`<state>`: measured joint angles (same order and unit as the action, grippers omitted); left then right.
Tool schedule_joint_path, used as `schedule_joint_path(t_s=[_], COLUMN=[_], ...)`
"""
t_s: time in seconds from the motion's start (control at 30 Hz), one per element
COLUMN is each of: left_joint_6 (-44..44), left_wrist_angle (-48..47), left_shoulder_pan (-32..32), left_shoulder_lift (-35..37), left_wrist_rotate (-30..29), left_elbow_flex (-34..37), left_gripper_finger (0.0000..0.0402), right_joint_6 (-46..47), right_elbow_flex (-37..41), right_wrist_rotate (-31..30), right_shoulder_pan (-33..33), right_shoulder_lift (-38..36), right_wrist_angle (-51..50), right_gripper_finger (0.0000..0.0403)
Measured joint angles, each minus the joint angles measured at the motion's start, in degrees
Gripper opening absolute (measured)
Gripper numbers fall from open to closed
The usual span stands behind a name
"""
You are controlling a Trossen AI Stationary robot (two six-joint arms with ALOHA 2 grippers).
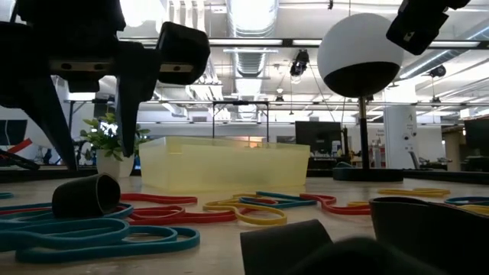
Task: Pick and place rubber bands into bin
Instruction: Put the black rubber band into the yellow bin
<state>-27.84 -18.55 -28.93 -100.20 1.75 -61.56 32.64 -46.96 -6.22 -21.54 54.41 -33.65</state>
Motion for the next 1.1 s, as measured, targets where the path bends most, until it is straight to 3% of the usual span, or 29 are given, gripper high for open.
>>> schedule_joint_path(t_s=[0.6,0.7,0.87,1.1], left_joint_6=[0.13,0.29,0.56,5.05], left_wrist_angle=[0.55,0.46,0.09,0.03], left_shoulder_pan=[-0.04,-0.03,0.01,0.72], left_shoulder_lift=[-3.21,-2.93,-2.89,-2.89], left_wrist_rotate=[1.59,1.47,1.34,0.85], left_elbow_flex=[-0.70,-0.85,-1.62,-1.62], left_gripper_finger=[0.0122,0.0096,0.0015,0.0001], right_joint_6=[-0.22,-0.24,-0.23,-0.24], right_elbow_flex=[0.28,0.28,0.28,0.28], right_wrist_rotate=[0.11,0.13,0.13,-0.16], right_shoulder_pan=[0.02,0.02,0.02,0.02], right_shoulder_lift=[-0.04,-0.04,-0.04,-0.04], right_wrist_angle=[-0.07,-0.07,-0.08,-0.09], right_gripper_finger=[0.0068,0.0068,0.0068,0.0068])
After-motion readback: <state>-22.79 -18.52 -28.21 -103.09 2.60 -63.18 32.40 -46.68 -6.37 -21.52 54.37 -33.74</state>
